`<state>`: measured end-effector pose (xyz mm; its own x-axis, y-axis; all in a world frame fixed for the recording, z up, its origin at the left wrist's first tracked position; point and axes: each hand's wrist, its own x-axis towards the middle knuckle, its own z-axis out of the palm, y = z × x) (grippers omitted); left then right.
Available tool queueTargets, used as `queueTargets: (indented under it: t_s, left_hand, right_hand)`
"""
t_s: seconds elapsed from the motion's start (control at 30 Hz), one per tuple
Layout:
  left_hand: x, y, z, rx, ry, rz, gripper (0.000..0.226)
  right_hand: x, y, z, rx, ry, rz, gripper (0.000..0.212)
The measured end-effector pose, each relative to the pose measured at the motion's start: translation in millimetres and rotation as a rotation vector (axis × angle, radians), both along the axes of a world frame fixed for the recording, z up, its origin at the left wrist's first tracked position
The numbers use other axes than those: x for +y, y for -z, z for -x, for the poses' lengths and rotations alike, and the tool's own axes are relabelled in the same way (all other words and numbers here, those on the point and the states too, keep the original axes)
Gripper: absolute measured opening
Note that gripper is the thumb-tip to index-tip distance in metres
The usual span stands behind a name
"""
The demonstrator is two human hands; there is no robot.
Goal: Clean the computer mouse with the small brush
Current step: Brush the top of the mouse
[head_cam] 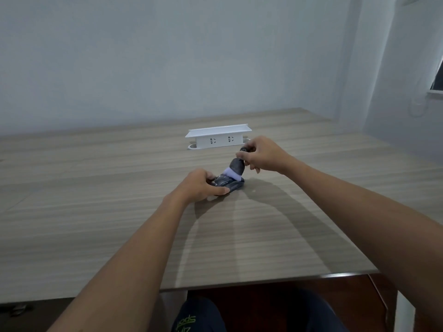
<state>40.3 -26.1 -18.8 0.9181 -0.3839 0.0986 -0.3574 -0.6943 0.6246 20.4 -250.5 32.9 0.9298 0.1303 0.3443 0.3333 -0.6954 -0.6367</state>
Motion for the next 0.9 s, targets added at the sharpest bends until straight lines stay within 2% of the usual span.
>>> queueTargets:
  t_s: [0.13, 0.37, 0.57, 0.9]
  left_hand:
    - [0.3, 0.9, -0.3, -0.006, -0.004, 0.007, 0.039]
    - [-1.0, -0.4, 3.9, -0.001, -0.014, 0.011, 0.031]
    - [-1.2, 0.8, 3.8, -0.005, -0.005, 0.013, 0.041]
    - [-1.0, 2.7, 1.3, 0.004, -0.013, 0.015, 0.037]
  right_hand:
    - [-2.5, -3.0, -2.1, -0.025, 0.044, 0.179, 0.024]
    - [13.8, -5.7, -3.0, -0.007, -0.035, 0.063, 0.017]
    - [-7.3, 3.7, -3.8, -0.02, 0.091, 0.277, 0.029]
    - [-2.3, -0.8, -0.4, 0.024, 0.009, 0.009, 0.021]
